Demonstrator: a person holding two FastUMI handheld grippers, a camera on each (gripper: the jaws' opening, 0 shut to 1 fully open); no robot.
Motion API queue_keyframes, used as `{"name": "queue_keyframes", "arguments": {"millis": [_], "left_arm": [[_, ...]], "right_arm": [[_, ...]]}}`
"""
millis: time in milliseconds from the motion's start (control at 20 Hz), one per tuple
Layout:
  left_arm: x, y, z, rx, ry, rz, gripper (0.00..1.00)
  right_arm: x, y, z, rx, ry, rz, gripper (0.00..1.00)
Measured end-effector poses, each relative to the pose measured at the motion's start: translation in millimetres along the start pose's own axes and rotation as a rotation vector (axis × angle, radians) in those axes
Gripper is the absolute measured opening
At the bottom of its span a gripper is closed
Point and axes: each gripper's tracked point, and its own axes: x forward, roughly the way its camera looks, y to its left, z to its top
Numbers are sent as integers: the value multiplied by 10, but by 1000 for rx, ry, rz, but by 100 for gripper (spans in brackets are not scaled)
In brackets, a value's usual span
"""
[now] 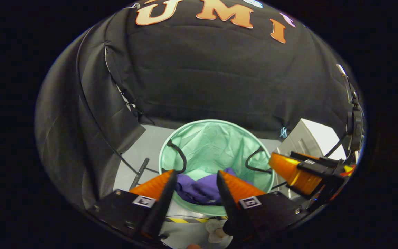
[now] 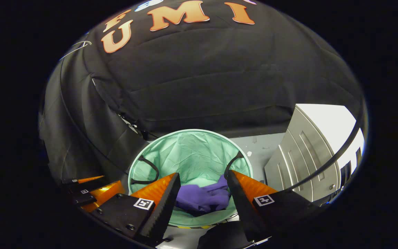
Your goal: Grasp the clothes on the hanger with both hands and then place them into the laundry hamper below.
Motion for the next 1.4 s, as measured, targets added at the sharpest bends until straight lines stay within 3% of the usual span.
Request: {"name": "queue_keyframes", "arguments": {"millis": [50,100,150,450,1000,1400], "left_arm": [[-67,39,46,-3,-19,11,84],[-116,90,90,-2,-37,32,99],[-176,120,151,2,-58,46,100],[-604,299,493,-41,-158,54,98],[-1879,676,1634,-21,-562,91,96],[-2626,827,2132,-32,-751,93,92]], "right_arm": [[-55,47,3,-18,-4,5,94],[-107,67,17,-29,-9,5,90],[-171,86,62,-35,-21,4,99],[-637,143,437,-48,-127,-9,98],[-1734,116,1395,-73,-393,-19,98],[-2622,0,1908,-63,-585,-21,100]]}}
